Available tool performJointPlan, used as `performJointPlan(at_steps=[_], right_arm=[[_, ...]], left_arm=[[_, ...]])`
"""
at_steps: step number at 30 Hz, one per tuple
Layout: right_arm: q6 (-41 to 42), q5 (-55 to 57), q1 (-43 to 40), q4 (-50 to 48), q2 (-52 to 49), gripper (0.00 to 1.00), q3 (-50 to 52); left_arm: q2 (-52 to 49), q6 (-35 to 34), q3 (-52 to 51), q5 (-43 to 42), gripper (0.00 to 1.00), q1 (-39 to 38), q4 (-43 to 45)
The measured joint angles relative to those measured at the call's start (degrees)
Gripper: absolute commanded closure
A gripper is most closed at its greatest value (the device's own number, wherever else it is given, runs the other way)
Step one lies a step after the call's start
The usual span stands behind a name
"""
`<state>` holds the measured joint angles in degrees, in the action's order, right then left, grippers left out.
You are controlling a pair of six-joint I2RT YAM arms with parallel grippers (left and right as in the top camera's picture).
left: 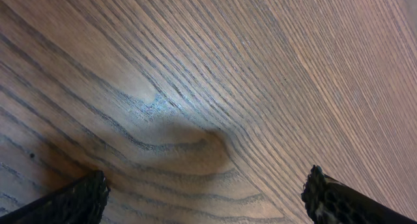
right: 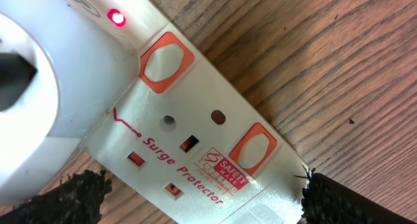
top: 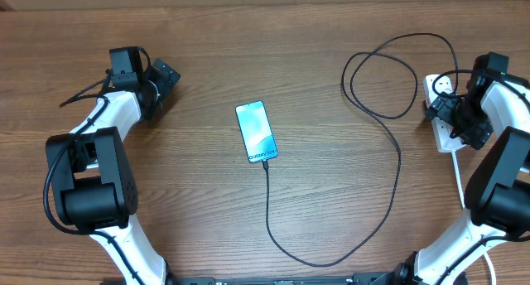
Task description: Plug charger to phone and switch on socket
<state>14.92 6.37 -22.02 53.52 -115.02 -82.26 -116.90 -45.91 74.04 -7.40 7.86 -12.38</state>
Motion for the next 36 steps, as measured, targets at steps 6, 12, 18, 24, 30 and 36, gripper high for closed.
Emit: performJointPlan(at_steps=[6,12,18,24,30,36], right_arm=[[0.0,0.0,0.0,0.0,0.0,0.0,0.0],[0.0,0.0,0.0,0.0,0.0,0.0,0.0],[0.0,0.0,0.0,0.0,0.0,0.0,0.0],[0.0,0.0,0.0,0.0,0.0,0.0,0.0],[0.0,0.0,0.0,0.0,0.0,0.0,0.0],[0.0,0.0,0.0,0.0,0.0,0.0,0.0]], left_arm=[[0.0,0.0,0.0,0.0,0.0,0.0,0.0],[0.0,0.0,0.0,0.2,0.0,-0.5,0.0],[0.0,0.6,0.0,2.0,0.0,-2.6,0.0],[0.0,0.9,0.0,2.3,0.0,-7.7,0.0],[0.0,1.0,0.0,2.3,0.0,-14.8,0.0],[0.0,1.1,0.0,2.3,0.0,-22.4,-0.1]])
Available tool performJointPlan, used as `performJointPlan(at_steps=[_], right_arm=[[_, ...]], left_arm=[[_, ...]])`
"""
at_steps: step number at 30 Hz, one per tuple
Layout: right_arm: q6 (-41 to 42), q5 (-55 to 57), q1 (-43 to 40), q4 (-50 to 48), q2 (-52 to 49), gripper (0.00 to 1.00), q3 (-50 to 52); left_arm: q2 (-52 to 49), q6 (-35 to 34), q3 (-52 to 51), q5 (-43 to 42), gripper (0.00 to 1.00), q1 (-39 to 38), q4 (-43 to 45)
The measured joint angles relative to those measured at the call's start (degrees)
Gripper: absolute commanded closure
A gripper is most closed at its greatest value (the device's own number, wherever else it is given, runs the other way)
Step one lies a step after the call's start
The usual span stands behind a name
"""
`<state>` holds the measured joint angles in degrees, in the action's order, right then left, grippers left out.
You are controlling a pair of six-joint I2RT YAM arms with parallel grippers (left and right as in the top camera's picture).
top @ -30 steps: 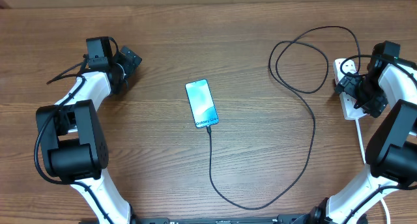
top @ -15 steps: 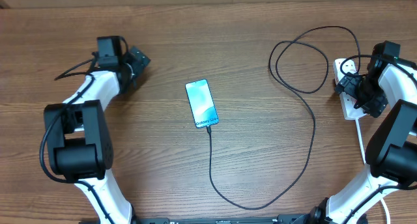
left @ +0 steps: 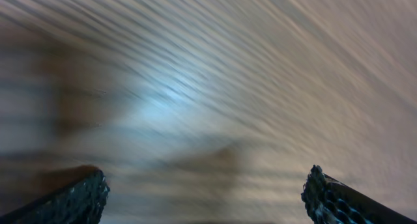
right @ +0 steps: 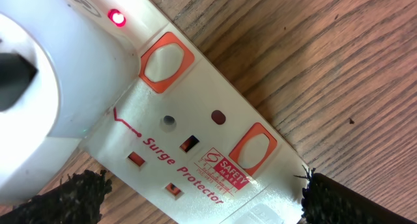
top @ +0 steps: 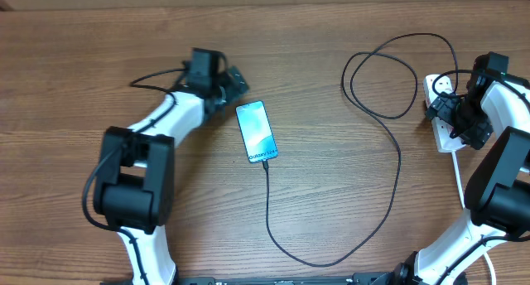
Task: Plug charger to phone and switch on socket
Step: 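Swing the left gripper forward over the plugged-in phone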
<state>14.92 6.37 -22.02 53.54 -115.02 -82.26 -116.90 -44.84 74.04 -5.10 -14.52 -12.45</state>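
Observation:
A phone [top: 256, 132] with a lit blue screen lies mid-table, the black charger cable [top: 396, 165] plugged into its near end and looping off to the right. My left gripper [top: 230, 80] hovers just up-left of the phone, open over bare wood [left: 208, 107], its view blurred. The white socket strip [right: 195, 146] sits at the far right with a white charger plug [right: 45, 100] in it and a red lamp [right: 117, 17] lit. My right gripper [right: 203, 196] stands open, straddling the strip below its orange switches [right: 166, 60].
The cable forms a big loop [top: 389, 74] between phone and socket strip [top: 443, 123]. A white lead [top: 458, 181] runs from the strip toward the near right edge. Wooden table [top: 331, 219] all round.
My left gripper has moved from the far left of the table to just beside the phone's upper-left corner, still open. The right gripper, the socket strip and the phone are unchanged.

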Motion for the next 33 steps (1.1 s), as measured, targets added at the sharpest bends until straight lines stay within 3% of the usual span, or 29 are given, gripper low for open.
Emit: performJointPlan(at_steps=[18,33], right_arm=[[0.0,0.0,0.0,0.0,0.0,0.0,0.0],[0.0,0.0,0.0,0.0,0.0,0.0,0.0]], left_arm=[[0.6,0.0,-0.2,0.2,0.0,-17.5,-0.9],[9.2,0.0,-0.4,-0.4,0.0,-23.0,-1.2]])
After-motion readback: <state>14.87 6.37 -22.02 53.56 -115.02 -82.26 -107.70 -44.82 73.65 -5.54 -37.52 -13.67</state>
